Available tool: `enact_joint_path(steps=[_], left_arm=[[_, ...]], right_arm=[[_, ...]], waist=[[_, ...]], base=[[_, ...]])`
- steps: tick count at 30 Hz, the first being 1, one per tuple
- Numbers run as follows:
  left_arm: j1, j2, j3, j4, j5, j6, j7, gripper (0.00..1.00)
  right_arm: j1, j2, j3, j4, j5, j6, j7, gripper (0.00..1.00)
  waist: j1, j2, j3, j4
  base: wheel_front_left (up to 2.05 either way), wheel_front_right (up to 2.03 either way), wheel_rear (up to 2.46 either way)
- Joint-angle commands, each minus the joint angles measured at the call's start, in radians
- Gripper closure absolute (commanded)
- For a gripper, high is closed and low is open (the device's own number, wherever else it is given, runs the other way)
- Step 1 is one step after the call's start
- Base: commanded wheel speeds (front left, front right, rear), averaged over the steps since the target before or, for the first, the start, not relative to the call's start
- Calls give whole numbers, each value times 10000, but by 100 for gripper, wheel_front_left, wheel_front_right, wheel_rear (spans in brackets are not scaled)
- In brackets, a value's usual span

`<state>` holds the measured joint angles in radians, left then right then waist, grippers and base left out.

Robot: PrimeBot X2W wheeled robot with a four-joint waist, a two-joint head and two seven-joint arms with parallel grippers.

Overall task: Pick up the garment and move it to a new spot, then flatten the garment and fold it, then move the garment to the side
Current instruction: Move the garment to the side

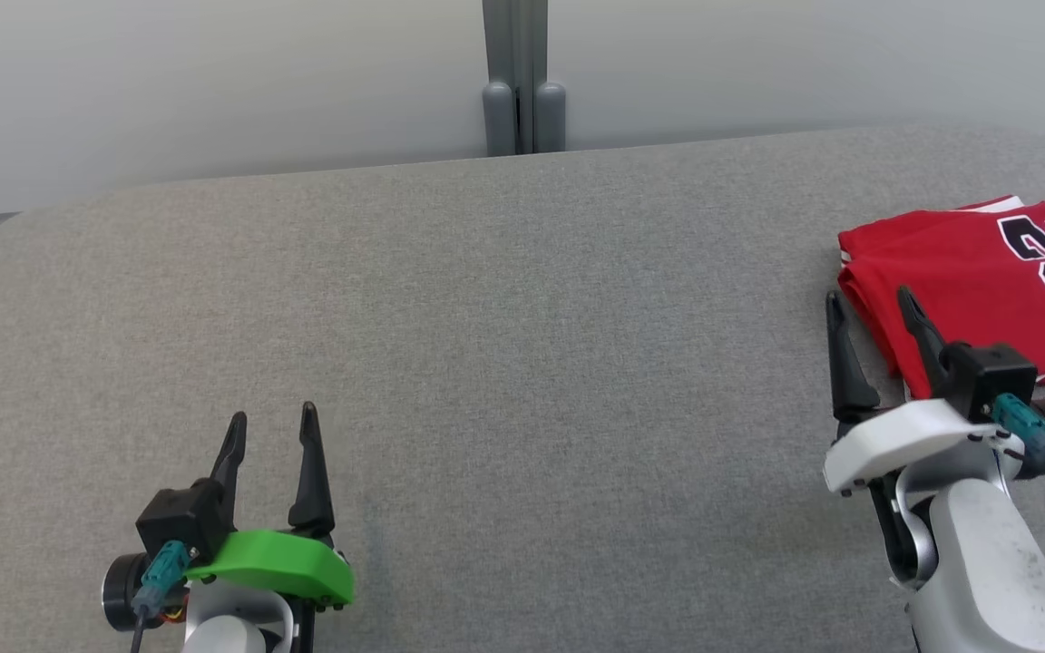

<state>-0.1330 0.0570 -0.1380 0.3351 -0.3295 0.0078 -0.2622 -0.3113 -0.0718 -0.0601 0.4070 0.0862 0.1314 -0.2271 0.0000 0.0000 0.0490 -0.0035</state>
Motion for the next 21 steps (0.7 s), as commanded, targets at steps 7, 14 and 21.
enact_joint_path(steps=[7, 14, 21], left_arm=[[418, -38, -133, -129, 131, 369, -30, 0], [595, -51, -286, -147, 125, 514, -31, 0], [577, -55, -309, -148, 109, 639, -31, 0]], right_arm=[[1705, 200, -250, -1485, 34, -13, -131, 0], [2470, 199, 272, -2142, 579, -13, 21, 0], [2646, 202, 285, -2169, 699, -13, 36, 0]], waist=[[0, 0, -181, 199], [0, 0, -208, 176], [0, 0, -160, 160]], base=[[0, 0, 0], [0, 0, 0], [0, 0, 0]])
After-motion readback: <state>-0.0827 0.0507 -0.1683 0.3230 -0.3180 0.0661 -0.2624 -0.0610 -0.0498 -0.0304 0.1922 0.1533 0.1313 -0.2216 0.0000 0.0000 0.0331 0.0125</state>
